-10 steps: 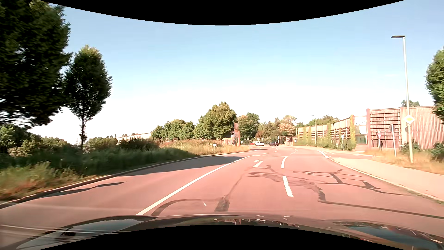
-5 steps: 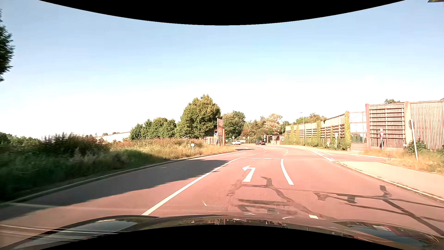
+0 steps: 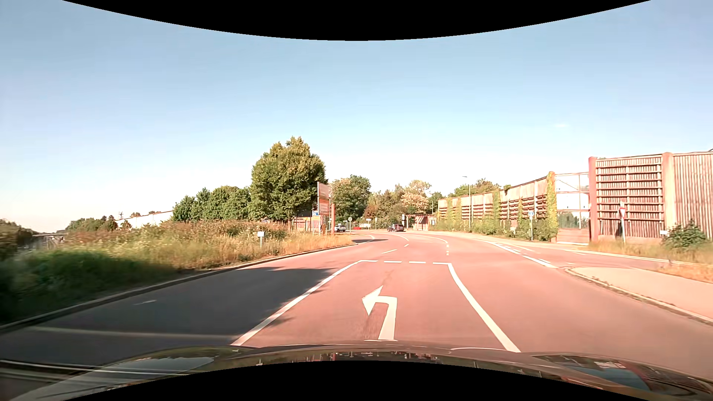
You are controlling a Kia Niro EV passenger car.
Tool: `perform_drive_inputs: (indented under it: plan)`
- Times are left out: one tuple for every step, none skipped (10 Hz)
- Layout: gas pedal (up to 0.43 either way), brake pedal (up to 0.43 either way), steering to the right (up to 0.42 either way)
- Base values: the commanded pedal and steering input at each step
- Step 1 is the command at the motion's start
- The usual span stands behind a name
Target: Follow the waypoints while adhering to traffic rules and regulations
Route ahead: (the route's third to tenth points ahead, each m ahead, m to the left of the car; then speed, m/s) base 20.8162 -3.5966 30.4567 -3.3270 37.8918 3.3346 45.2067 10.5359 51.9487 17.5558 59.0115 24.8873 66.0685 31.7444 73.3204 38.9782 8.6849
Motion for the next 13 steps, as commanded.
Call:
perform_drive_inputs:
  plan:
    - [0.028, 0.006, 0.066]
    - [0.028, 0.006, 0.066]
    - [0.028, 0.006, 0.065]
    - [0.028, 0.006, 0.065]
    - [0.028, 0.006, 0.063]
    - [0.028, 0.006, 0.060]
    - [0.028, 0.006, 0.056]
    - [0.028, 0.006, 0.053]
    - [0.028, 0.006, 0.048]
    - [0.028, 0.006, 0.041]
    - [0.028, 0.006, 0.030]
    - [0.039, 0.006, 0.020]
    - [0.039, 0.006, 0.003]
